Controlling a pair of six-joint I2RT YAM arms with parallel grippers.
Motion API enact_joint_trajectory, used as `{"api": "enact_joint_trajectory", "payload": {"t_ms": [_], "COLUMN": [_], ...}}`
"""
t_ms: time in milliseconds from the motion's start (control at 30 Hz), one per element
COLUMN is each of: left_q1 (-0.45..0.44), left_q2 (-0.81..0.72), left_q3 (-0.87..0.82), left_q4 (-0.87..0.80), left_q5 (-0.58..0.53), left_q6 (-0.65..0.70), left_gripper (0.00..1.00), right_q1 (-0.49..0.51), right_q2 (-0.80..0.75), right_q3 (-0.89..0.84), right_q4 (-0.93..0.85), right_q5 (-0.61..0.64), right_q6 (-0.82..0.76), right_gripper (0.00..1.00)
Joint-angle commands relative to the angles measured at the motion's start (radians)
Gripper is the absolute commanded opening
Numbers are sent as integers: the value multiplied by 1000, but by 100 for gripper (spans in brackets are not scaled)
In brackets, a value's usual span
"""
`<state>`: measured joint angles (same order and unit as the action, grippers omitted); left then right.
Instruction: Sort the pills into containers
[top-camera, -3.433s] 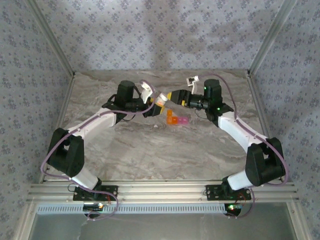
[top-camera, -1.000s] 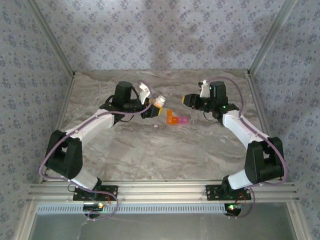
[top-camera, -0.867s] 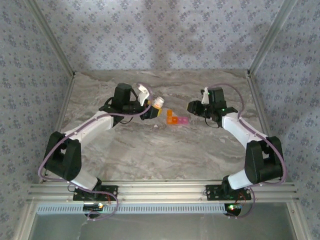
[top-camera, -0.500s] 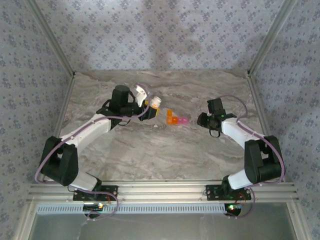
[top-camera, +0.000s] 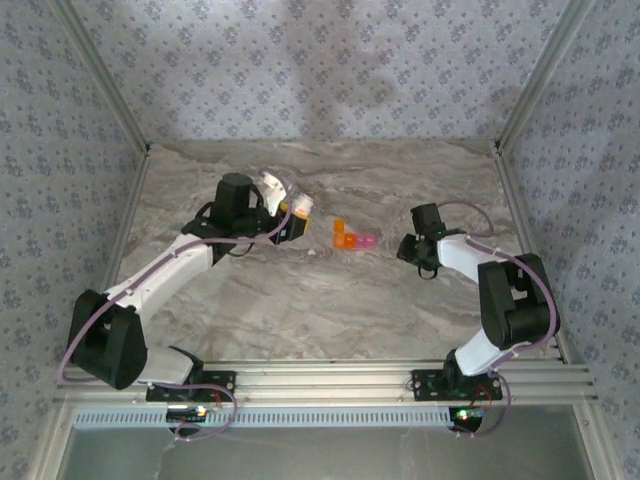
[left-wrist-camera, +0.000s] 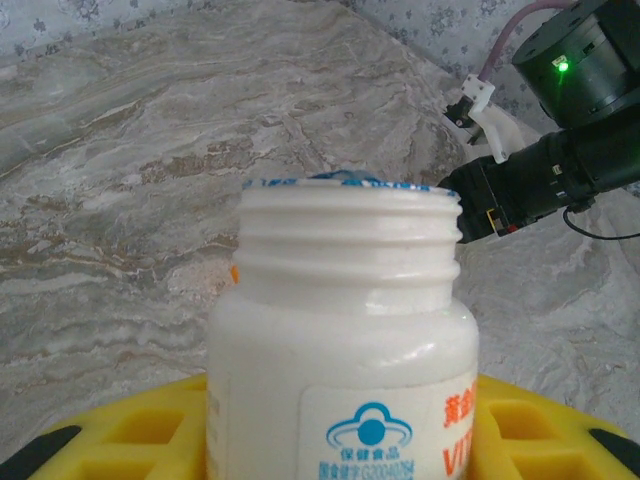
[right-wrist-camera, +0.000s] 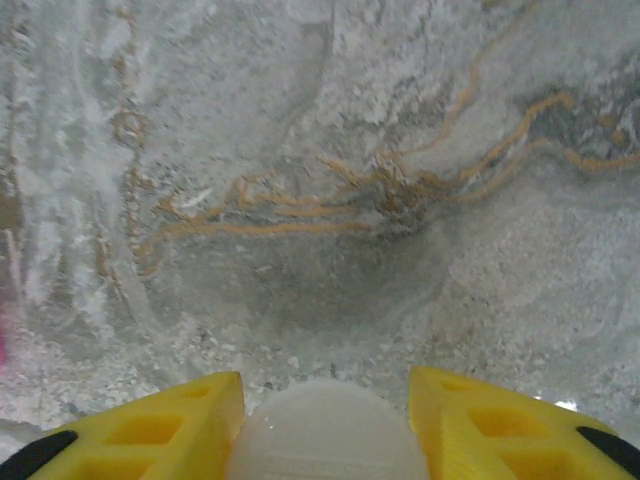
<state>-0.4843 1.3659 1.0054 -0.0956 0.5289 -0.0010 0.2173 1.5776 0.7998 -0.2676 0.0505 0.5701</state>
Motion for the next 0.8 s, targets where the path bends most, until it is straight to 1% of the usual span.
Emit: {"api": "enact_joint_trajectory", "payload": {"t_ms": [0,33,167,300,400,500,633,767], "left_q1": [1,-3,-12,-24,-35,-51,-72,-78], "left_q2": [-50,-58,-86,-97,-81,-53,-38,-38], "left_q3": [2,-4,-18,-19,-8,14,27,11], "left_q4": [-43,-48,-65,-70,-71,-84,-80,-42], "left_q5": [-8,-12,-27,-39,-42,-47,-64,-75], "left_q6": [18,18,8,-18,-29,-36,-40,-48], "left_gripper": [0,0,0,0,0,0,0,0], "right_q1": [-6,-6,-5,2,2,2,6,11], "right_q2": [20,19,-19,-119,-168,-164,-111,-26], "right_q3": [-16,-18,-17,-4,21,68,145,222], "right_q4": [-33,-33,-51,-109,-144,-166,-176,-184], "right_q5": [21,16,-21,-68,-109,-157,-222,-270], "right_q6": [21,22,-3,-64,-99,-135,-149,-153], "right_gripper": [52,54,67,72,73,72,71,70]}}
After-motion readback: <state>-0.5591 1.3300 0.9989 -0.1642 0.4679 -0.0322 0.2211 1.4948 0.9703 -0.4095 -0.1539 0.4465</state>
